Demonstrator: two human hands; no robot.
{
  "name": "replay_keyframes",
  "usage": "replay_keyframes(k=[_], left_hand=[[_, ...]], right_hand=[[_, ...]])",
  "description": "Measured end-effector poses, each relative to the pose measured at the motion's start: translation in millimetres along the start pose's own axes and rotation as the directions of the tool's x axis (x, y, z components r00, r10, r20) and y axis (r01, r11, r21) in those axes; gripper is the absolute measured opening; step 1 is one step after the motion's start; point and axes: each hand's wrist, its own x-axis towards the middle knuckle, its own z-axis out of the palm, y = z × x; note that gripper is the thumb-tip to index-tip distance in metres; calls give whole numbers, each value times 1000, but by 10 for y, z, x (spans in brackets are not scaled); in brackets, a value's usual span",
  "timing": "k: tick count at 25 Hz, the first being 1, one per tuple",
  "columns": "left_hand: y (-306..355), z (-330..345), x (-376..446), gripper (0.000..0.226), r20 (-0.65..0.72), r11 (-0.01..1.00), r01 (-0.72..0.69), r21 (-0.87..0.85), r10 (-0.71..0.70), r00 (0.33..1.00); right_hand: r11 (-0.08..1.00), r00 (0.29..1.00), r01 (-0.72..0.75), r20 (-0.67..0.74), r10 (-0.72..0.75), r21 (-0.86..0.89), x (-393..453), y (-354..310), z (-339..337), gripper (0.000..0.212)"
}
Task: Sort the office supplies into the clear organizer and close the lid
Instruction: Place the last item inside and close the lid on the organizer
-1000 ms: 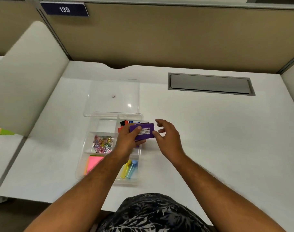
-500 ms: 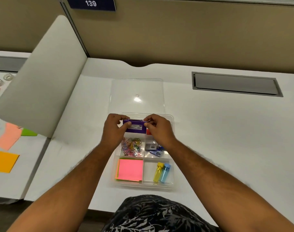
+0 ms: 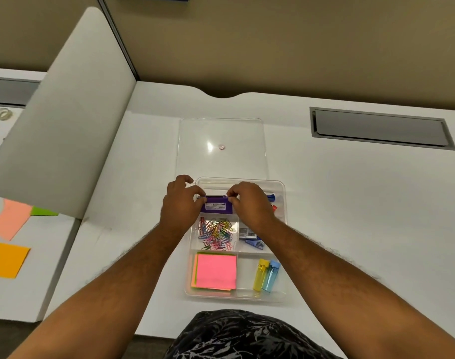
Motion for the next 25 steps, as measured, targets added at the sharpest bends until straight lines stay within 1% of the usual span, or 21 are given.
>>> replay_keyframes(k=[3, 6, 8, 10, 12, 13, 14, 17, 19, 21, 22, 23, 25], left_hand=[[-36, 18, 14, 27, -29, 999, -25, -25, 25, 999], [-63, 11, 111, 29, -82, 992, 2, -129, -13, 997], [-84, -1, 246, 26, -147, 974, 33, -223, -67, 987], [-127, -17, 400, 27, -205, 936, 84, -342, -161, 965], [-187, -39, 581, 31, -198, 901, 156, -404, -252, 947], [-229, -45, 676, 34, -174, 896, 194, -398, -282, 944], [-273, -47, 777, 37, -137, 892, 245, -380, -316, 939], [-353, -57, 1038, 47, -50, 862, 394, -318, -430, 901], [-363, -41, 1150, 47, -11, 844, 428, -323, -455, 890], [-370, 5, 1216, 46, 32, 816, 445, -368, -467, 883], [-391, 30, 1237, 47, 56, 780, 462, -422, -486, 872], [-405, 43, 1257, 49, 87, 714, 482, -508, -514, 854], [-388, -9, 1265, 49, 178, 508, 492, -707, -545, 819]], right_hand=[[997, 996, -37, -82, 42, 62, -8, 24, 44, 22], [987, 987, -32, -151, 56, 157, 12, 66, -22, 15], [986, 972, -8, -232, 47, 167, 81, 104, -153, 8], [985, 950, 11, -309, 44, 172, 193, 158, -311, 7], [985, 938, -7, -339, 67, 174, 350, 248, -439, 10], [984, 942, -48, -321, 102, 171, 435, 309, -492, 14], [980, 949, -116, -273, 158, 164, 530, 385, -538, 20], [939, 943, -323, -47, 330, 123, 821, 654, -633, 33], [920, 924, -382, 59, 378, 82, 953, 786, -647, 33], [911, 916, -399, 88, 391, 108, 1004, 820, -655, 31], [902, 913, -409, 82, 401, 141, 1003, 818, -658, 32], [892, 910, -415, 68, 410, 181, 1001, 830, -655, 33], [881, 912, -405, 45, 407, 246, 989, 868, -640, 33]])
